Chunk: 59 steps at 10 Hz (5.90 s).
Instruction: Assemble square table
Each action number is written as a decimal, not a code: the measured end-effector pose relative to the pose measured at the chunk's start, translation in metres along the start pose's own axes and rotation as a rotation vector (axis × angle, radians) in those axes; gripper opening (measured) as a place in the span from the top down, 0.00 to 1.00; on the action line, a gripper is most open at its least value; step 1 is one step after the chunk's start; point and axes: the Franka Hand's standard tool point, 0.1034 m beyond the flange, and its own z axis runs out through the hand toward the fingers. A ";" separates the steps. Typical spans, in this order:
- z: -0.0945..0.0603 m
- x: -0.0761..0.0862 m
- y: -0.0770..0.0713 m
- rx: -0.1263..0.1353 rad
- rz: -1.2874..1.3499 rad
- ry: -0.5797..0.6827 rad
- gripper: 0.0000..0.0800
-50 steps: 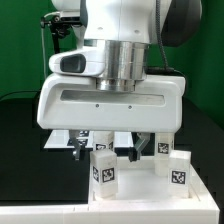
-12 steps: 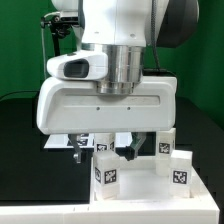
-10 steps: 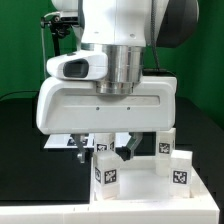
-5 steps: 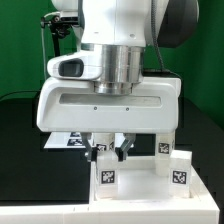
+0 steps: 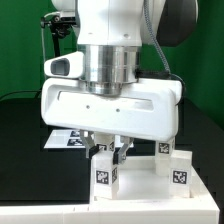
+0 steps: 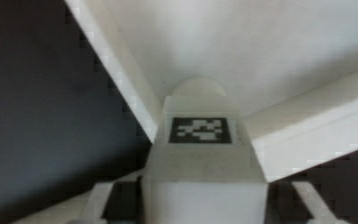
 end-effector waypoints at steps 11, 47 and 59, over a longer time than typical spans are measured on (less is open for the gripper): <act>-0.002 0.003 -0.002 -0.014 0.352 0.008 0.20; 0.001 0.000 -0.007 -0.035 0.320 0.017 0.20; -0.002 0.002 -0.007 -0.074 -0.729 0.012 0.19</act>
Offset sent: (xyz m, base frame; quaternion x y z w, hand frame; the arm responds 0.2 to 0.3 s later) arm 0.0038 -0.0031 -0.0130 -0.0273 0.0403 0.3231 0.9451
